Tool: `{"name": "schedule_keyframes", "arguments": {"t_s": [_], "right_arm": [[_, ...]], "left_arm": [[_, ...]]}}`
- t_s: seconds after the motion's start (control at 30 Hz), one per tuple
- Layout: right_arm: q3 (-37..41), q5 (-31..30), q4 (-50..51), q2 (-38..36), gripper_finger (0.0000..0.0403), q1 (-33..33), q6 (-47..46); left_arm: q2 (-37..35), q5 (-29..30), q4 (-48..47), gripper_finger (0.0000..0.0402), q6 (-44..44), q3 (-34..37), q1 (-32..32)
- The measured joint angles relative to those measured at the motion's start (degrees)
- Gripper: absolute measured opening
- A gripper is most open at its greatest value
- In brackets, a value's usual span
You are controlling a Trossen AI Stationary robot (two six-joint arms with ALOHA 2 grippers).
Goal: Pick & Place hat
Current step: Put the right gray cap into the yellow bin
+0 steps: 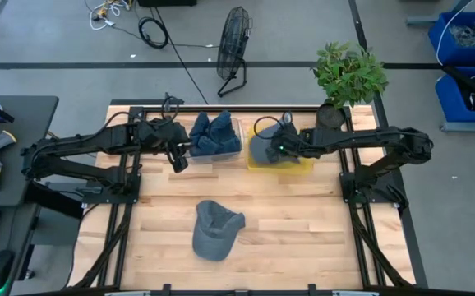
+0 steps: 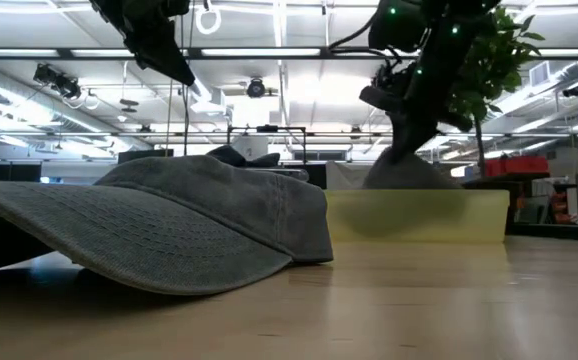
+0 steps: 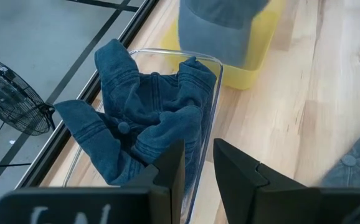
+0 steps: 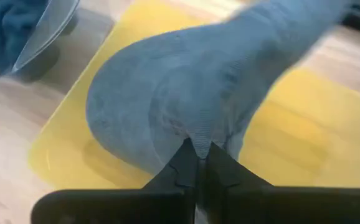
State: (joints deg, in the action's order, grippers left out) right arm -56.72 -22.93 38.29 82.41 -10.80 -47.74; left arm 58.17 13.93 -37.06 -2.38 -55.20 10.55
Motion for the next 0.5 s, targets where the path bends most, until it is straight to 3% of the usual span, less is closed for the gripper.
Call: {"name": "schedule_keyframes", "arguments": {"t_s": [0.2,0.5], "right_arm": [[3.0,1.0,-1.7,0.0,0.0020,-0.2,1.4],[3.0,2.4,-0.9,0.0,0.0092,-0.2,10.6]], "left_arm": [[0.0,0.0,0.0,0.0087,0.1,0.0,0.0],[0.0,0.0,0.0,0.0087,0.0,0.0,0.0]]}}
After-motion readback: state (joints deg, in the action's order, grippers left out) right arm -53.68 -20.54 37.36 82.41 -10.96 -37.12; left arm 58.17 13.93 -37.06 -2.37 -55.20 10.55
